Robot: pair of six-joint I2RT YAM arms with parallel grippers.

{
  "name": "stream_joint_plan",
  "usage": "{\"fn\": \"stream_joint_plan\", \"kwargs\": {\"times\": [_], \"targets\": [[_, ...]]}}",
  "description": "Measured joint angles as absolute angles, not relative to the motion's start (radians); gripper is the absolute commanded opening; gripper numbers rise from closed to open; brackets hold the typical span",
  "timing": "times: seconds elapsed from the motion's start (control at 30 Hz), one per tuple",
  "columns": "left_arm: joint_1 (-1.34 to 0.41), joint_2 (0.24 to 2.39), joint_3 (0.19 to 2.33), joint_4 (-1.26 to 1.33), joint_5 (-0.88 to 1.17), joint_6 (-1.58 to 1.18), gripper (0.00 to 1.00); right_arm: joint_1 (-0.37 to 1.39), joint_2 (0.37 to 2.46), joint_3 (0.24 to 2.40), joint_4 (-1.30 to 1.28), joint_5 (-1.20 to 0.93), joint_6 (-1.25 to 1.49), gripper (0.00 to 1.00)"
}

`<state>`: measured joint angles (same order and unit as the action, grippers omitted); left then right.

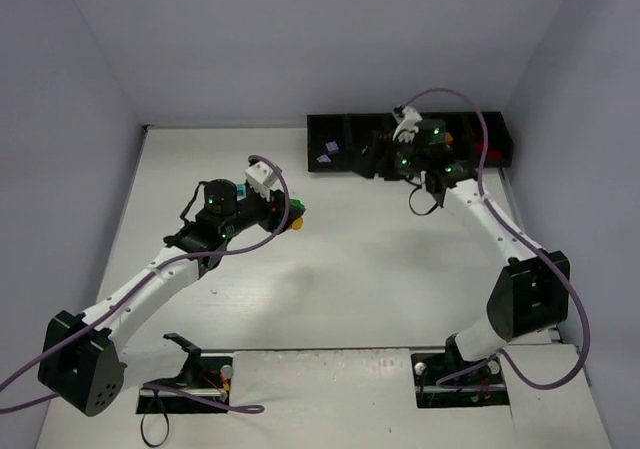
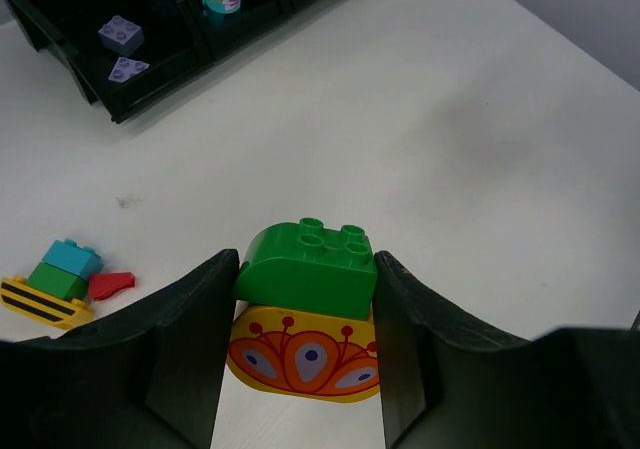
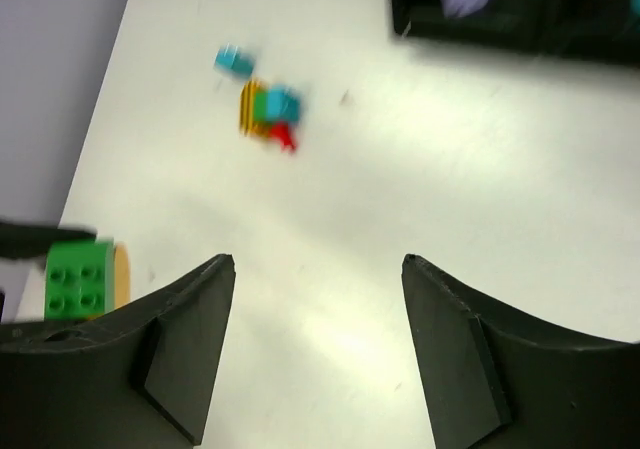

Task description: Sort the legos into containers by color

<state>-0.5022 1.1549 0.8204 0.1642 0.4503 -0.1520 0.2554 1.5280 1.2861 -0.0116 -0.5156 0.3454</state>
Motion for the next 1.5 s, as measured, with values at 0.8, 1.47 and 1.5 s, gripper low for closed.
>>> {"fn": "stream_joint_plan", "kwargs": {"times": [0.8,1.47,1.5], "targets": [[-0.577,1.16,0.876,0.093,0.532,0.14,0.24,0.586,1.477,1.201,-0.042,-0.592,0.55,0.65],[-0.621,1.196,0.908,0.048,0.511,0.19,0.37,0.633,1.504,1.205,-0.053,-0.574,0.561,0.04],[-0.621,1.199,0.911,0.044,0.509,0.19,0.56,0.633,1.504,1.205,-0.056,-0.569,0.557,0.02]]}}
